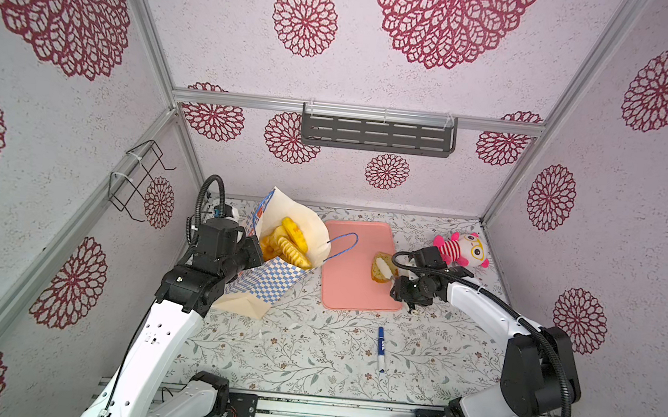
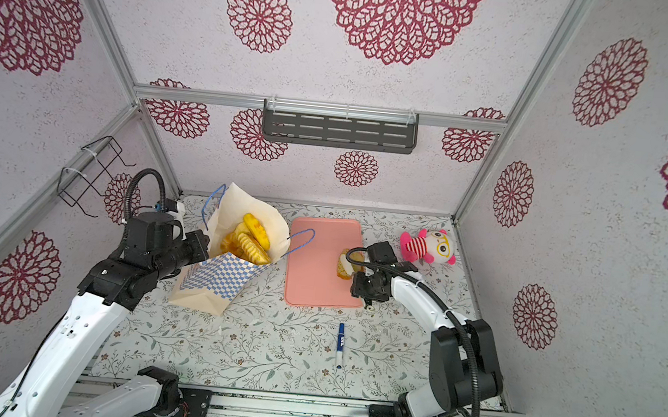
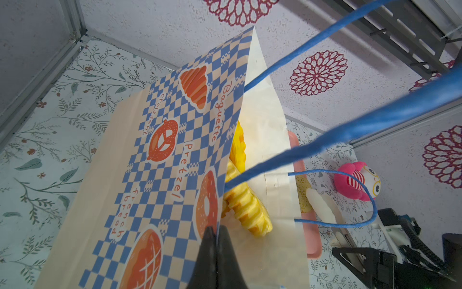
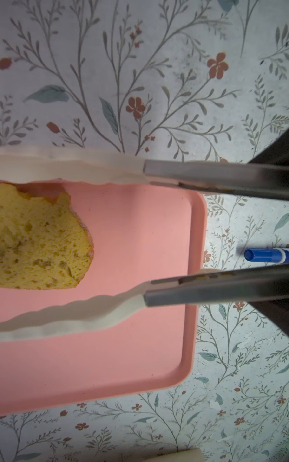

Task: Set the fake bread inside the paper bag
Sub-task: 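Withdraw the tongs from the bag toward the bread slice with the right gripper, then close the tongs on the bread slice on the tray with the right gripper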

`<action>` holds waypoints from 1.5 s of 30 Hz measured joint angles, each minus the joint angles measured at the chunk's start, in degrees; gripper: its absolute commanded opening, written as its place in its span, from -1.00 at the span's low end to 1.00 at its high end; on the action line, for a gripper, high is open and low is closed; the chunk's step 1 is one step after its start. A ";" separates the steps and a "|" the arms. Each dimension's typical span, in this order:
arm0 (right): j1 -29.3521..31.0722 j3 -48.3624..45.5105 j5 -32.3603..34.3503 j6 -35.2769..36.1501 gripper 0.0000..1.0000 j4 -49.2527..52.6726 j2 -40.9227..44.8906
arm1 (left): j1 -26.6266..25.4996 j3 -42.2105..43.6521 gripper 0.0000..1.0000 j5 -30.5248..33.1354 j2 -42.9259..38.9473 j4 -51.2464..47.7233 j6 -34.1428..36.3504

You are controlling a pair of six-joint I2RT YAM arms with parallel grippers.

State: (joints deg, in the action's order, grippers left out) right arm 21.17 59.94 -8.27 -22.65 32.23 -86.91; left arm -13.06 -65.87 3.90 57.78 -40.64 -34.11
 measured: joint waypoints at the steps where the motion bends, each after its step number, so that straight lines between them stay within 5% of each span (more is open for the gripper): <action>1: -0.02 -0.07 -0.31 -0.07 0.10 -0.39 -0.24 | 0.00 0.02 -1.00 0.00 0.00 0.04 0.00; 31: 4.72 5.35 -2.47 -1.29 0.03 -0.26 -5.79 | 0.00 0.02 -1.00 0.13 -0.17 -0.02 0.00; 45: -1.88 2.45 -7.74 0.20 0.04 3.23 -1.75 | -0.02 0.15 -1.00 0.20 -0.35 0.04 0.00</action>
State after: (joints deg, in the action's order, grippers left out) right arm 19.29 62.39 -16.01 -22.46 35.46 -88.66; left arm -13.08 -65.71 4.10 57.43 -40.60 -34.11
